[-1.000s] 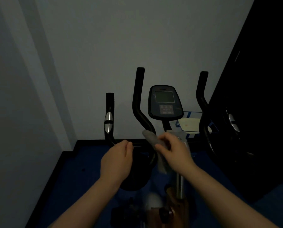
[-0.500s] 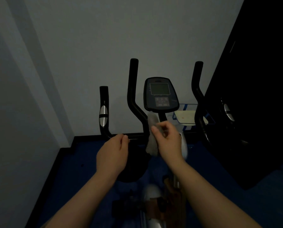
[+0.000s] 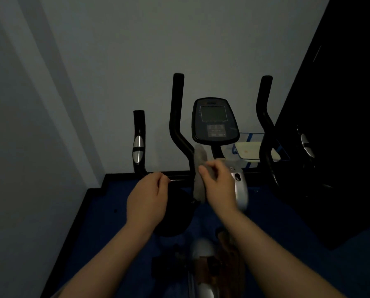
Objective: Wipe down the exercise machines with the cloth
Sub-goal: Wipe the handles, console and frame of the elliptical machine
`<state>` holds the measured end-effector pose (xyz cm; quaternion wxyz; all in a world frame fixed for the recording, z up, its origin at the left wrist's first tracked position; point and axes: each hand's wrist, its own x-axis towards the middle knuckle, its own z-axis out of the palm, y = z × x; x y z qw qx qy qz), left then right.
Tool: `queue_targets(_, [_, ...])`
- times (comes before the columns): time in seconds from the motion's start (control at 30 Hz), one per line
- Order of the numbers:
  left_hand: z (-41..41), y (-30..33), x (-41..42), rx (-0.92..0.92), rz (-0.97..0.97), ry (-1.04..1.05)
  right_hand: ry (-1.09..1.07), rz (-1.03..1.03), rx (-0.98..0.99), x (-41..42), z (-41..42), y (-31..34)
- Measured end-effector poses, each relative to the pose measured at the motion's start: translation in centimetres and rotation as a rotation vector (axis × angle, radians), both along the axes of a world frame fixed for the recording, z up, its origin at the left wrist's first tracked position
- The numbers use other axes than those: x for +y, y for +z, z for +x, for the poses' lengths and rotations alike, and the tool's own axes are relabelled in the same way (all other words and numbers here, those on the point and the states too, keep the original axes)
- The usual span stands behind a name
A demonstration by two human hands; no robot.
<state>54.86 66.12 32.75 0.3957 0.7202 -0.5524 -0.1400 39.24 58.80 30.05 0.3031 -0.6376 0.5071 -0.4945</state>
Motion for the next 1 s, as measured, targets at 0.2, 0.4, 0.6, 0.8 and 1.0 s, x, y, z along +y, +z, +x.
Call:
queue_targets(0.2, [0.1, -0.2, -0.2, 0.313, -0.129, 0.025, -0.133, -0.064, 0.015, 2.1, -0.8, -0.5])
queue_targets(0.4, [1.6, 1.1, -1.4, 0.412, -0.217, -0.121, -0.143, -0.147, 0.209, 0.8, 1.6, 0.4])
queue_targets(0.6, [6.1, 3.7, -9.0, 0.246, -0.311, -0.074, -0.021, -0.229, 0.182, -1.6, 0.9, 2.8])
queue_targets(0.8, [9.4, 4.5, -15.1, -0.206, -0.390, -0.157, 0.043, -0.253, 0.382, -4.9, 4.1, 3.1])
queue_targets(1.0, [10.0, 3.7, -18.1, -0.271, -0.345, -0.218, 0.080, -0.295, 0.377, -9.3, 4.7, 7.4])
